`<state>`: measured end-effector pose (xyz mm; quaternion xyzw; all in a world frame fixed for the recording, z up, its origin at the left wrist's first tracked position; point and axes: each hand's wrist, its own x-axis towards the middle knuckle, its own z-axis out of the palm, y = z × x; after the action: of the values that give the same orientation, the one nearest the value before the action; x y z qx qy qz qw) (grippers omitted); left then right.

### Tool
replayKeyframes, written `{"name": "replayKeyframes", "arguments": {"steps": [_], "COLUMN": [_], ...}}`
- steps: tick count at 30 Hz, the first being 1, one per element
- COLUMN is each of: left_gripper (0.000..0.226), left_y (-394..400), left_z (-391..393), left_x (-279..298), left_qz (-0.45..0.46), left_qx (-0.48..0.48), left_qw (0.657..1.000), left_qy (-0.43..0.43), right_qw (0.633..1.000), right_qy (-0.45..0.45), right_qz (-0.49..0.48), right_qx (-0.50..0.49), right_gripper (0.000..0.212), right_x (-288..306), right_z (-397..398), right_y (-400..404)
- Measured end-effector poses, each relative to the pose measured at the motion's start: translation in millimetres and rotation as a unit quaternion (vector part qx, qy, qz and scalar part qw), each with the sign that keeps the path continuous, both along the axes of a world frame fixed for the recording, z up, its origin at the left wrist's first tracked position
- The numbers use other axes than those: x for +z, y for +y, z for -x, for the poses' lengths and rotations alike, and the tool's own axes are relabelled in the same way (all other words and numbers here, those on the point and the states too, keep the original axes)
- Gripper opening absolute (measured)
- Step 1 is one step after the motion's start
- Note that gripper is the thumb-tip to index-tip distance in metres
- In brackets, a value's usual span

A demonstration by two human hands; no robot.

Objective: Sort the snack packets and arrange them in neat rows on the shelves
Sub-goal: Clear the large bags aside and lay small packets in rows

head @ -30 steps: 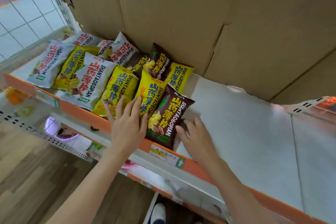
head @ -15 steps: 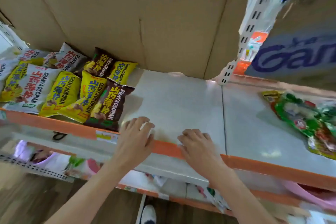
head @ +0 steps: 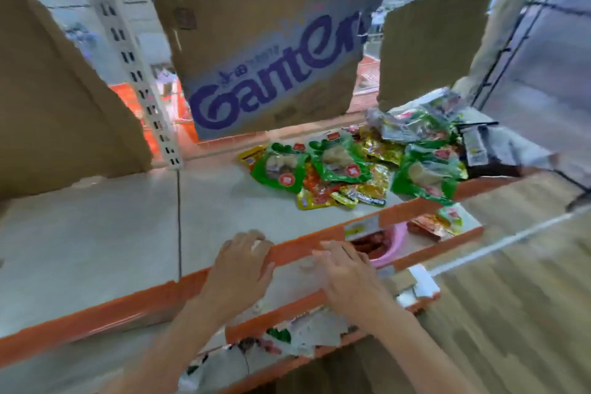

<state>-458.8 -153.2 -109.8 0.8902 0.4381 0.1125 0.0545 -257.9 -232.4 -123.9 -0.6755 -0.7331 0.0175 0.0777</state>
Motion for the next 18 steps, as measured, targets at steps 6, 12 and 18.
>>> {"name": "replayKeyframes", "arguments": {"steps": [6,12,18], "left_gripper": [0.028,0.033,0.028], "left_y": [8.3,38.9,75.5], "left_z": [-120.2,-216.1,-301.4], "left_x": [2.4,3.9,19.0], "left_qz": [0.024,0.034,0.056], "left_qx": [-0.127,-0.208,-0.23], "left_qw": [0.991,0.977,0.969], "left_qy": [-0.021,-0.027,-0.072], "right_qw": [0.986,0.97,0.959], "right_qy": [0.064,0.068,0.037], "right_qz": [-0.019,-0.02,-0.039], "right_qx": [-0.15,-0.231,-0.277], "right_gripper": [0.045,0.041,0.035], "right_x": [6.8,3.6,16.9], "right_z": [-86.3,-145.1,-222.5], "right_y": [-39.0,-41.2,-18.2]}}
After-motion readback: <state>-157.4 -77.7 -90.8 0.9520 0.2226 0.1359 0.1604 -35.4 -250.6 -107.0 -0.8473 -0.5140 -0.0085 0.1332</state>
